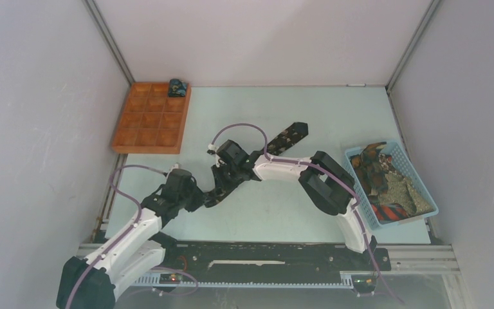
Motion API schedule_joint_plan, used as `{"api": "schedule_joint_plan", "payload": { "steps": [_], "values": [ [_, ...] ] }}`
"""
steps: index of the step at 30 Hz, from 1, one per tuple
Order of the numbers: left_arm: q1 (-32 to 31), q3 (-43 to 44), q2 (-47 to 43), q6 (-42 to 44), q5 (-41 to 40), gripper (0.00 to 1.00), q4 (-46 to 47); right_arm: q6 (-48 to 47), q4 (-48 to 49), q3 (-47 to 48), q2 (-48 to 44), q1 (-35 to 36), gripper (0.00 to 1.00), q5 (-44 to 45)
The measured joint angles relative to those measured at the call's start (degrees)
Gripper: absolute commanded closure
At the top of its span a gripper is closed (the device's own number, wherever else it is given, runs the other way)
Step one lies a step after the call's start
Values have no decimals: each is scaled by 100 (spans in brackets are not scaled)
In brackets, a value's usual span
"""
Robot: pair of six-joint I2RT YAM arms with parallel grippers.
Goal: Roll the ties
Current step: Roll the tie at the center of the board.
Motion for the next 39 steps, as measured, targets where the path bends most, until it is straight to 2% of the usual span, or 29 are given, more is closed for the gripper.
{"api": "schedule_joint_plan", "payload": {
  "steps": [26,39],
  "values": [
    [52,573,376,557,-236,100,-833,68,-13,586,466,317,89,-90],
    [52,1025,1263,761,-201,100,-890,87,-7,584,494,280,89,-144]
  ]
}}
